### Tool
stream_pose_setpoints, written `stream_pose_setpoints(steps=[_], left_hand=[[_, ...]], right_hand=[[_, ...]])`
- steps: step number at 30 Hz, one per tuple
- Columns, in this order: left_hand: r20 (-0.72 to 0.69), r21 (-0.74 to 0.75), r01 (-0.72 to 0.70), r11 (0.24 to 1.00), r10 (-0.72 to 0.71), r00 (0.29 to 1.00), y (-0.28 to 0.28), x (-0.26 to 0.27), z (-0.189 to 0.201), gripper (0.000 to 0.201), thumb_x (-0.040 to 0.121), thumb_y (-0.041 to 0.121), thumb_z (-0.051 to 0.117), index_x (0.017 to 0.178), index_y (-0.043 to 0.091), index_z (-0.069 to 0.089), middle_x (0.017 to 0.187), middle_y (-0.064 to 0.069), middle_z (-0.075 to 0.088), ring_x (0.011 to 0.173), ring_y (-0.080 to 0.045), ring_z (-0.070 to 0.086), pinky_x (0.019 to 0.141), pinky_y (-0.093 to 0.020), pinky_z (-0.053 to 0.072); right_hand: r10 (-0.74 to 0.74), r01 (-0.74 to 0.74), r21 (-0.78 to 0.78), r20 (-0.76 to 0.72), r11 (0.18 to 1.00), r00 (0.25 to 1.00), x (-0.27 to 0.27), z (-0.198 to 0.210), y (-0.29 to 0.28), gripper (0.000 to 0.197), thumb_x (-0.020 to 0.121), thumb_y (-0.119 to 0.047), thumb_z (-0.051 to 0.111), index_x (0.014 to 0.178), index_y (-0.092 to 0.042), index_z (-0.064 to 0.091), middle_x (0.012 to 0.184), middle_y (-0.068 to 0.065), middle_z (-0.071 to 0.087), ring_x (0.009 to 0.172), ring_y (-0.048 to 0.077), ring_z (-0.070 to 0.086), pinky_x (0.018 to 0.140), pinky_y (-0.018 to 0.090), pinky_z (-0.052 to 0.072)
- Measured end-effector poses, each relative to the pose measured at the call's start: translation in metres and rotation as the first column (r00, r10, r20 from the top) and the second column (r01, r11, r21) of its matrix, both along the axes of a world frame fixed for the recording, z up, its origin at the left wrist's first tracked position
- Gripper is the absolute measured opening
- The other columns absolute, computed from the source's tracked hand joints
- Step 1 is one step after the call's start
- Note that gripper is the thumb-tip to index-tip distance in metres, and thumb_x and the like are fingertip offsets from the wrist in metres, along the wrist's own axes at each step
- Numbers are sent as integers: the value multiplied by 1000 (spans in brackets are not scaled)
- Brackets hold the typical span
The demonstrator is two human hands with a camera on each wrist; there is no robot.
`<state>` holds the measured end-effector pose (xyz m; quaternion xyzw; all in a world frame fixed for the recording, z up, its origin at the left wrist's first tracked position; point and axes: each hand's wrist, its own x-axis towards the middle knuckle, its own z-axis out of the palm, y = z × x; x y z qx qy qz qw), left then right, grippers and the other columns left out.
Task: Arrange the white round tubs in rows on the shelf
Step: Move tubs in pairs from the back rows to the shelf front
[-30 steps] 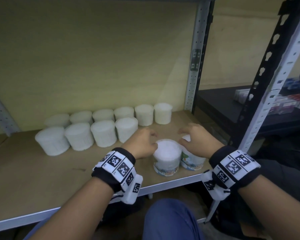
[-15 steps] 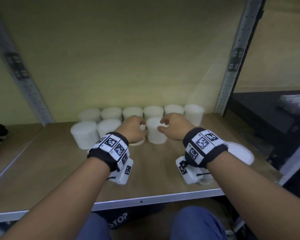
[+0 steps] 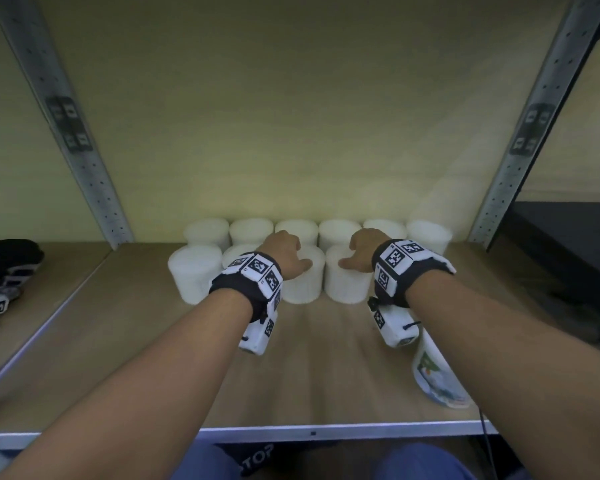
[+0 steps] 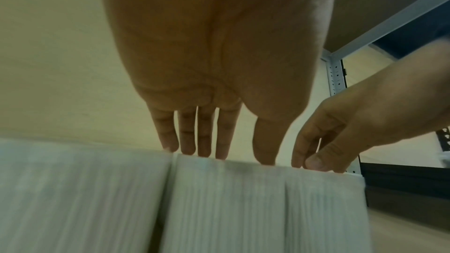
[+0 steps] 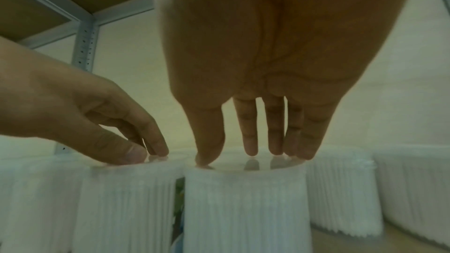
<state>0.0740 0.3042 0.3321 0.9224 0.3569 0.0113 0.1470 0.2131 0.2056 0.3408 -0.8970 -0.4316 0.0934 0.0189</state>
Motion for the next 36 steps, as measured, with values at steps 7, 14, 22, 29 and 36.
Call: stream_pose_setpoints(steps=[7,14,22,29,36], left_hand=[[-47,48,21,999,-18,999,2,7,-4,56,91,43,55,134,8,49,138,-14,42,126,-29,43,104,-39,41],[-60,61,43,997,-40,997,1,8,-7,53,94,40,52,134,5,48,137,-16,42,125,-31,44,104,-39,40],[-41,50,47,998,-45,998,1,7,-11,53,94,39,51,134,4,48,137,-16,41,126,-32,43,105,-40,40],[-34,56,52,997,-51,998,3,7,-14,54,94,39,51,135,4,47,137,-17,41,127,-33,42,106,-40,38],[-24,59,54,997,-52,998,4,7,-17,54,95,39,51,135,4,47,136,-17,41,127,-33,41,107,-41,37]], right_hand=[[27,-27,-12,43,1000,999,6,-5,3,61,85,-52,59,125,-6,56,130,11,57,119,27,55,101,35,46],[66,-64,-31,39,997,997,7,-3,1,55,88,-45,60,125,-5,58,131,11,57,120,26,55,103,35,45],[161,-163,-54,-28,985,987,8,5,-4,49,88,-11,60,136,-19,52,142,5,47,127,22,49,102,27,40],[84,-83,-41,25,996,996,6,1,0,56,90,-46,56,131,-7,53,135,11,53,122,28,53,103,36,45],[102,-97,-70,66,993,993,4,-2,0,58,90,-46,56,131,-5,53,136,13,52,122,28,53,102,36,45]])
